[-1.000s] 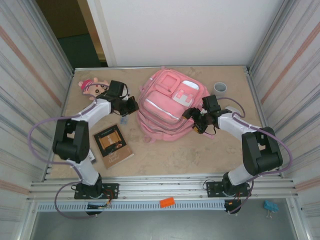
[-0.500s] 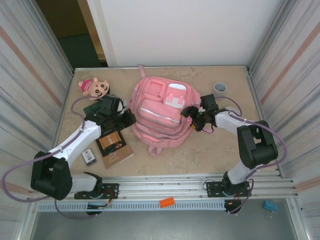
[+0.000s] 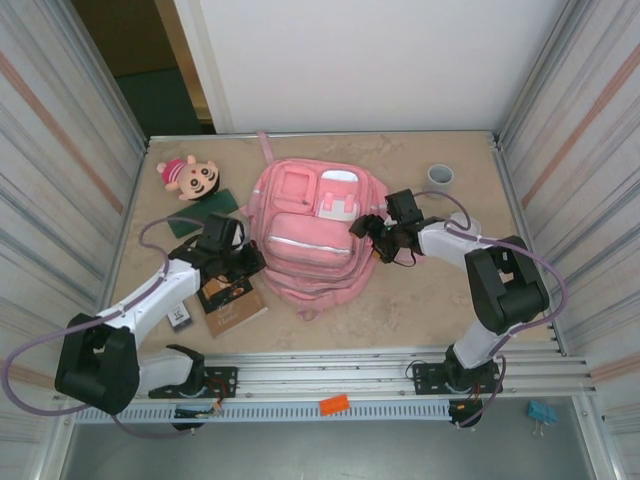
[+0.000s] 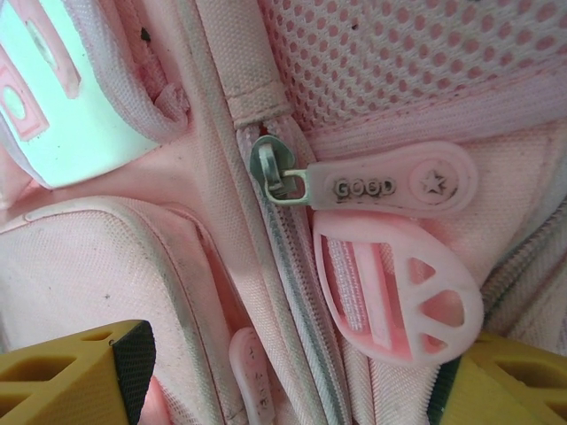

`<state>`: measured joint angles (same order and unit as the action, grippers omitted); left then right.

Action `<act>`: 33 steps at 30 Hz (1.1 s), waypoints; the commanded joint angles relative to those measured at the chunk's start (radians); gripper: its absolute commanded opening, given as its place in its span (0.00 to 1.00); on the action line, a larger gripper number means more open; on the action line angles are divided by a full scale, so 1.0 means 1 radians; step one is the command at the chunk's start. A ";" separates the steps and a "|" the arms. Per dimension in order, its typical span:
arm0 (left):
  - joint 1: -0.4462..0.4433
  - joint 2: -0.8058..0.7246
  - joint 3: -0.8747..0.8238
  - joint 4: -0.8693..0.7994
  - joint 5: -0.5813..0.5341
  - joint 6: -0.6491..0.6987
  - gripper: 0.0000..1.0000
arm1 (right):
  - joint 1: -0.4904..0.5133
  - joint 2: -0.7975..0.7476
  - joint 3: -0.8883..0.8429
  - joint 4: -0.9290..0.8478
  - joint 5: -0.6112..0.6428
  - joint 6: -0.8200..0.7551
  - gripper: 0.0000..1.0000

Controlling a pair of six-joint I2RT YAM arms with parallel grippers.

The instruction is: Pack books, pencil case, and school supplies into a backpack

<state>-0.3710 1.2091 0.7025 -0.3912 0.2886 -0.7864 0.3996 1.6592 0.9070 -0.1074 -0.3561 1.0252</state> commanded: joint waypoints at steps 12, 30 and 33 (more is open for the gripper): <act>-0.016 -0.235 0.057 -0.176 -0.188 0.105 0.52 | 0.079 -0.207 0.003 -0.142 0.193 -0.082 0.80; -0.021 -0.091 0.314 -0.062 0.075 1.177 0.69 | -0.063 -0.699 -0.042 -0.375 0.256 -0.351 0.78; -0.027 -0.067 0.291 0.008 0.094 1.231 0.67 | -0.073 -0.716 -0.025 -0.401 0.267 -0.410 0.78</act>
<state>-0.3885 1.1320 1.0061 -0.4644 0.3077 0.2852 0.3336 0.9703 0.8574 -0.4541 -0.1173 0.7120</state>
